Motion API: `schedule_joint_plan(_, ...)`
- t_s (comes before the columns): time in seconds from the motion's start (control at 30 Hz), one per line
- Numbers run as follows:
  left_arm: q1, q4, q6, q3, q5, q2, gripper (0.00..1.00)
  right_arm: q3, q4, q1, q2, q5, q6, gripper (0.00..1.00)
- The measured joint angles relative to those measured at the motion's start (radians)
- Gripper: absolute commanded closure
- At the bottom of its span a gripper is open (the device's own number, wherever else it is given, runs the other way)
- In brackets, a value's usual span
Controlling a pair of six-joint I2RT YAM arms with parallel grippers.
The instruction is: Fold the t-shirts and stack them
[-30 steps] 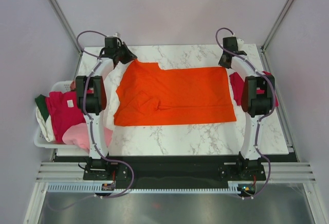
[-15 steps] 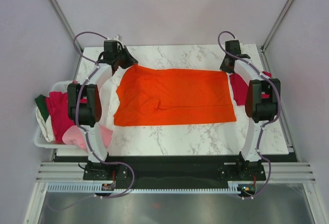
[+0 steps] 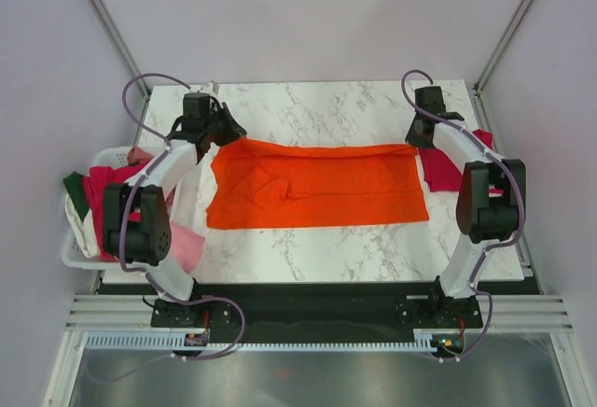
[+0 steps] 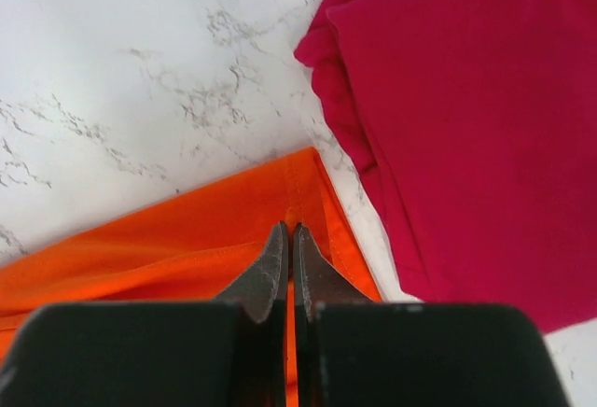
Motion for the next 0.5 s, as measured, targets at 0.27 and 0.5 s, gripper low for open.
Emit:
schedule_joint_plan(0.27, -0.011, 0.011, 0.005, -0.176, -0.049, -0.185, 0.98, -0.093, -0.001, -0.004, -0.090, 0.007, 0.000, 1.00)
schedule_joint_plan(0.5, -0.029, 0.026, 0.006, -0.271, -0.096, -0.318, 0.98, -0.148, -0.002, -0.006, -0.121, 0.023, 0.000, 1.00)
